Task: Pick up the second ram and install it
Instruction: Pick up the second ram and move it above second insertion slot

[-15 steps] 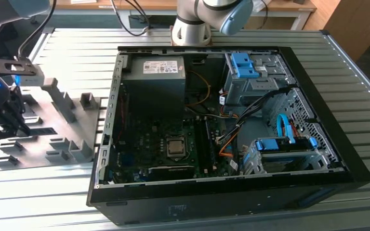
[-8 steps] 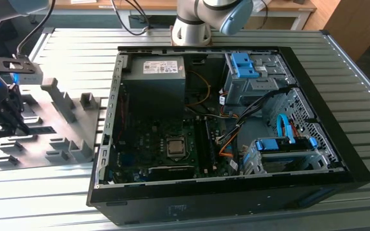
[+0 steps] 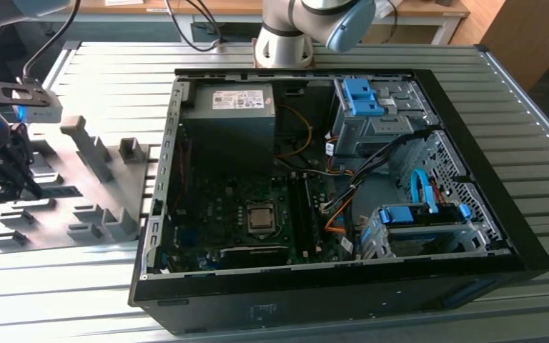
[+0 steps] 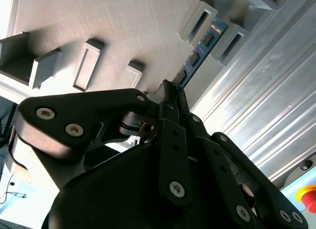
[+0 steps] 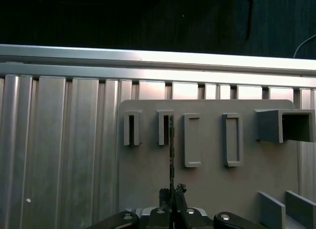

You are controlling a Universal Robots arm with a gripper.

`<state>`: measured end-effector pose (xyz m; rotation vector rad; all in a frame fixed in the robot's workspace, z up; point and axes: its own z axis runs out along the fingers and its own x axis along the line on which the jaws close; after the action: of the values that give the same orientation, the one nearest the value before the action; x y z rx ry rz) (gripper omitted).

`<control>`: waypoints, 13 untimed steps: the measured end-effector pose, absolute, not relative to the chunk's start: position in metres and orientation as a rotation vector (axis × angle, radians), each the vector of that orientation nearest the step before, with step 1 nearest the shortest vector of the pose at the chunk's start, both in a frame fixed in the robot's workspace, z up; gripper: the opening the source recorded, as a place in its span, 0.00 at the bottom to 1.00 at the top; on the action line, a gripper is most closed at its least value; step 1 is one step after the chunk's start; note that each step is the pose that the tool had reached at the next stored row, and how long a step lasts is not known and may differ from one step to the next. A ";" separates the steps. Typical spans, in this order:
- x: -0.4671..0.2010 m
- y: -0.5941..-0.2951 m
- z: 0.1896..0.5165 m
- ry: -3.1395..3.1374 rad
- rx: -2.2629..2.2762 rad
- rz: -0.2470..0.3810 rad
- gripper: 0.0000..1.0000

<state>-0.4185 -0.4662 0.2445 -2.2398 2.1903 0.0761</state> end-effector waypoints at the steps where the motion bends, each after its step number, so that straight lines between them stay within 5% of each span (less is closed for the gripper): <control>1: -0.418 -0.466 0.245 2.190 -2.240 0.076 0.14; 13: -0.418 -0.466 0.257 2.190 -2.240 0.076 0.14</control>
<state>-0.4185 -0.4662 0.2572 -2.2398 2.1902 0.0760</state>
